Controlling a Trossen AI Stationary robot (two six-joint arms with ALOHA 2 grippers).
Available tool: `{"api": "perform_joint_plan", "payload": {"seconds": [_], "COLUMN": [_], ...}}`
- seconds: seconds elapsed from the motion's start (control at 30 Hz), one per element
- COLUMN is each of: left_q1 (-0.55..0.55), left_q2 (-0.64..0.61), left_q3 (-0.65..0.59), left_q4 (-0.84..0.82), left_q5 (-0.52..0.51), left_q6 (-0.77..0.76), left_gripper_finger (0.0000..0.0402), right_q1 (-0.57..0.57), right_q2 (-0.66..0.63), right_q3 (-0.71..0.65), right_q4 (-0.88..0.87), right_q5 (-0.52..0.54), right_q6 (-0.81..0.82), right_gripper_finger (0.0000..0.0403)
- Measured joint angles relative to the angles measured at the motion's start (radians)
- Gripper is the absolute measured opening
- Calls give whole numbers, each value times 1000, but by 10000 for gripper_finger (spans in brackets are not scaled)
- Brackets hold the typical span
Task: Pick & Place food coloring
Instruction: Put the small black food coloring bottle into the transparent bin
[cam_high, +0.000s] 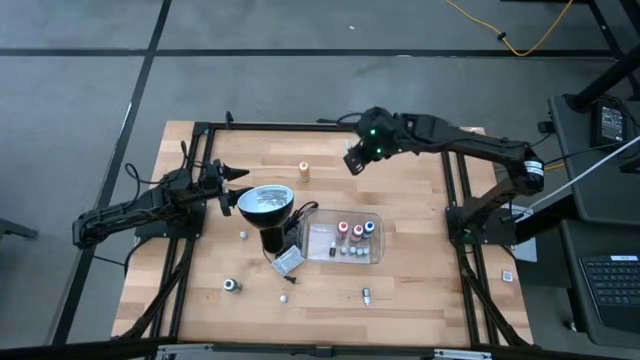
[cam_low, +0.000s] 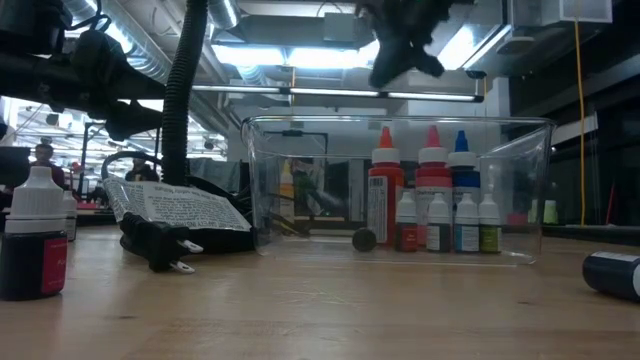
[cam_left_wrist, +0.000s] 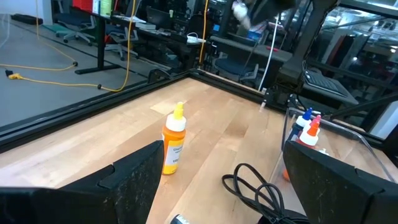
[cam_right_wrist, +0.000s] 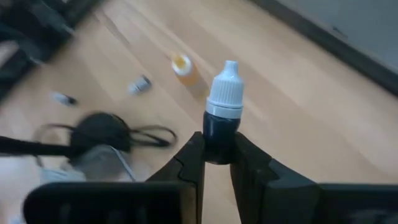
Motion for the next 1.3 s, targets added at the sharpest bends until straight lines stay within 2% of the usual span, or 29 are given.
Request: {"api": "perform_joint_plan", "payload": {"seconds": [0.4,0.77,0.9,1.07,1.3], "left_q1": [0,0,0,0,0], "left_q2": [0,0,1,42,251], "left_q3": [0,0,4,141,451], "left_q4": [143,269,313,246,78], "left_q5": [-2,-34,-25,-12,5], "left_q6": [-129,-178,-255,-168,-30], "left_gripper_finger": [322,322,322,322,322], "right_q1": [18,33,33,33,33], "right_q2": [-1,0,0,0,0], "right_q3": [230,255,255,255,254], "right_q4": [21,33,33,33,100], "right_q5": [51,77,78,78,46], "right_q6": [1,27,27,20,-64], "right_gripper_finger": [57,57,57,57,57]}}
